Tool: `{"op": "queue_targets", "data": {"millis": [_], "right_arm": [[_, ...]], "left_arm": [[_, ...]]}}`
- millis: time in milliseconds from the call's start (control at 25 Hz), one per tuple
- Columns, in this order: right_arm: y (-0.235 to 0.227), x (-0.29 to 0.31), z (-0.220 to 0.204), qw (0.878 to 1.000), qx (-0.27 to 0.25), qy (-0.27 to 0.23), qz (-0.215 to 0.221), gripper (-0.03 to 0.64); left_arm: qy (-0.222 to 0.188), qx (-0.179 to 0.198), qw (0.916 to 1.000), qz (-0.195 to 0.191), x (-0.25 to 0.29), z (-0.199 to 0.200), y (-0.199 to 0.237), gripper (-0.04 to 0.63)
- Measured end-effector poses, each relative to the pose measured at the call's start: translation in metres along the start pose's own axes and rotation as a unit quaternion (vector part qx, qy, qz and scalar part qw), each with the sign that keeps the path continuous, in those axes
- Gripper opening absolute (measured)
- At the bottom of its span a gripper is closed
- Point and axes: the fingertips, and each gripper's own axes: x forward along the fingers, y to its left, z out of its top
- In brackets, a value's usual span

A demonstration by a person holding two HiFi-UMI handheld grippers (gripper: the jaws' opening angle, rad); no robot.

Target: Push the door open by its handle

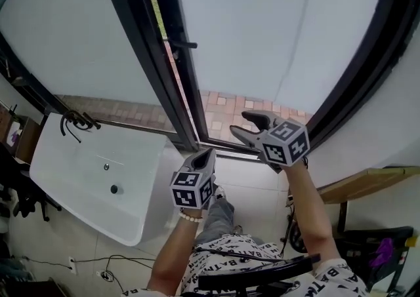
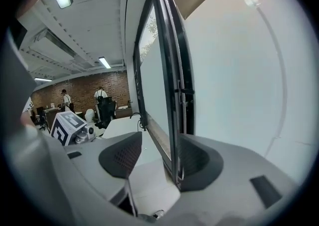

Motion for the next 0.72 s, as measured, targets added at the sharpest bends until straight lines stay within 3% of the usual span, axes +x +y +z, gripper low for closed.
{"op": "queue_targets", "data": {"millis": [280,440,720], "right_arm": [[-0.042,0.052,0.041,1.000,-0.015,0.007,0.013,0.244],[-0.036,0.041,0.068,0.999,-0.034,0.010,0.012,0.247],[-0.066,0.050,0.105,0.997,-0.075,0.020,0.007,0.247]], "left_arm": [[-0.007,-0.005,1.0000,0.003,0.049,0.036,0.034,-0.012],[-0.018,0.001,0.9998,0.002,0.041,0.054,0.019,-0.012],[-0.023,0.007,0.9997,0.009,0.057,0.070,0.008,-0.012]]}}
